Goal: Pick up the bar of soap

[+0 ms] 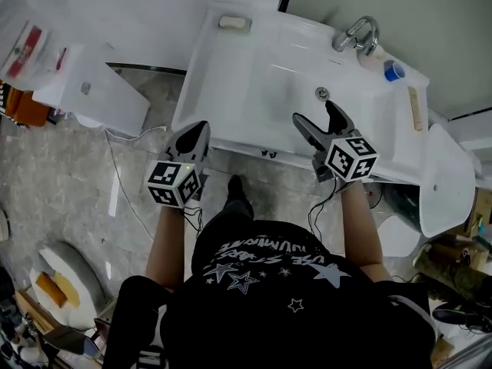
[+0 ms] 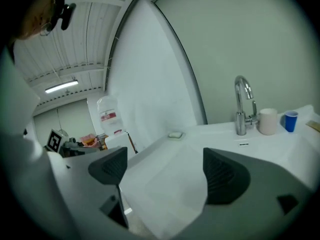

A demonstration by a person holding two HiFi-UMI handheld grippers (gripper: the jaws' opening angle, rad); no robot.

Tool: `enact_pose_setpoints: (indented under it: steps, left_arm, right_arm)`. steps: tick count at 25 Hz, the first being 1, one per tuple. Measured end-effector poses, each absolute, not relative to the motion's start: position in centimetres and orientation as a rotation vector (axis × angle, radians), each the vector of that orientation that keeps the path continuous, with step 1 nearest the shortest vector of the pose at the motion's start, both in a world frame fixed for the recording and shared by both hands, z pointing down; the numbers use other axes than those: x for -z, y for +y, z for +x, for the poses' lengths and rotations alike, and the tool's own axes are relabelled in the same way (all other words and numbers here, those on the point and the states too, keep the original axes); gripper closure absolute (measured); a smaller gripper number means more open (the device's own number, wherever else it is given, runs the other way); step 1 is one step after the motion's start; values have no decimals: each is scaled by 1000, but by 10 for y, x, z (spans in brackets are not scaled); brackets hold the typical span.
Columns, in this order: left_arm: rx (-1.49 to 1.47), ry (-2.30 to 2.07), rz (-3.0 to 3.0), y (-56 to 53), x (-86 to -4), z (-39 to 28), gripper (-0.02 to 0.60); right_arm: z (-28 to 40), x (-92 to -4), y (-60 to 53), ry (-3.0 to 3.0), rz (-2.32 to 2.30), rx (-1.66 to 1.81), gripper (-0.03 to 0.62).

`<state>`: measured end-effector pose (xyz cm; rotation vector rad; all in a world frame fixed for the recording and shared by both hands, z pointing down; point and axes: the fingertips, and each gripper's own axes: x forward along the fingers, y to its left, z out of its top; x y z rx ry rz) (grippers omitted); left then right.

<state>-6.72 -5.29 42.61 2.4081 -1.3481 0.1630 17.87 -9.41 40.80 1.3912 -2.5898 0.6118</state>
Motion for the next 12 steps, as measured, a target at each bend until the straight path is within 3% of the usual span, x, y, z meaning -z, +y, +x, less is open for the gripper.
enact_pose_setpoints:
  steps: [12]
  left_arm:
    - [-133,-1394,2410,-135,-419,-139,572]
  right_arm:
    - [79,-360,-234,-2687,1155,-591,135]
